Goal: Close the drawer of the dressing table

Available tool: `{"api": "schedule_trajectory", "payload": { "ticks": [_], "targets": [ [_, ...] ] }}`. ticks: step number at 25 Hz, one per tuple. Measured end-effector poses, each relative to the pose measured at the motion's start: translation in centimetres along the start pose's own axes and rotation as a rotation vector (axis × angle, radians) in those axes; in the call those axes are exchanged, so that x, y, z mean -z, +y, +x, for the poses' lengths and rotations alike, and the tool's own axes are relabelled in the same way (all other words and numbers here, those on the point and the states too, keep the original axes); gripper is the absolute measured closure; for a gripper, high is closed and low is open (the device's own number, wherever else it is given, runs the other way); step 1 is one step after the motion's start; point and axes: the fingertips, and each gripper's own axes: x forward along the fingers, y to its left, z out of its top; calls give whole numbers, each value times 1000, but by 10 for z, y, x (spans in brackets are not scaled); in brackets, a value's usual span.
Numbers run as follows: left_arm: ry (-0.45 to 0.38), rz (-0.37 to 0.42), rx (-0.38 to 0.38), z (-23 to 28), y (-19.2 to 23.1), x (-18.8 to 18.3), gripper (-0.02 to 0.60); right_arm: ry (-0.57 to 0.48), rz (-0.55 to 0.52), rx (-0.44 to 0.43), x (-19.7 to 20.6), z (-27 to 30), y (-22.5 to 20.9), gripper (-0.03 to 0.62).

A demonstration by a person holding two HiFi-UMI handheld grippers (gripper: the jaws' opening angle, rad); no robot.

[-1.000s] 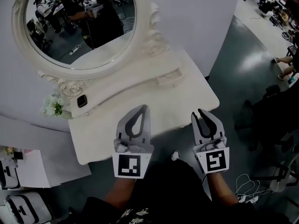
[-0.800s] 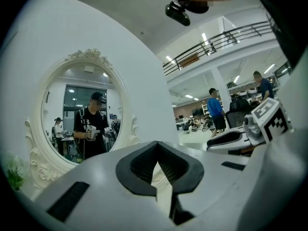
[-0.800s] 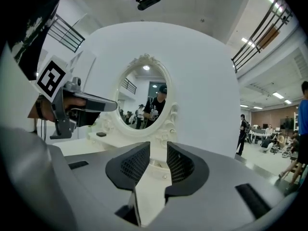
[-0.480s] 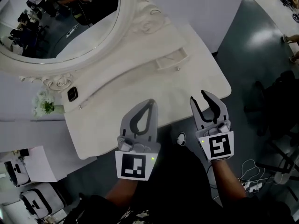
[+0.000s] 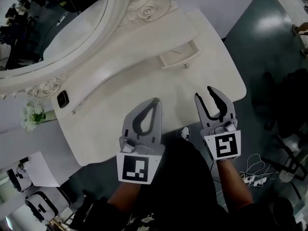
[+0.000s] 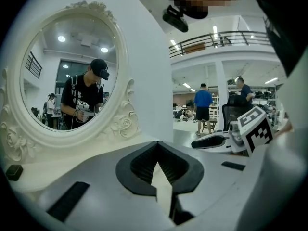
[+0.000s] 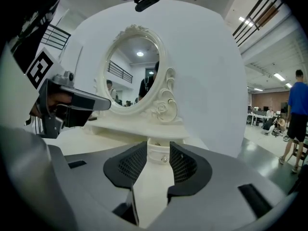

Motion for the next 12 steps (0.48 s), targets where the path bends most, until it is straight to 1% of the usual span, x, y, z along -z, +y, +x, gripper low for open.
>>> {"api": "schedule_trajectory", "payload": {
  "ticks": [6,10,12],
  "targets": [
    [50,-1,59,21,1,19,578,29,9,-3,15,30,-8,454],
    [86,-24,88,35,5,33,578,64,18,-13,28,50,-9,447],
    [90,-45,101,41,7,36,578,70,29,-25,33,60,-9,445]
  ]
}}
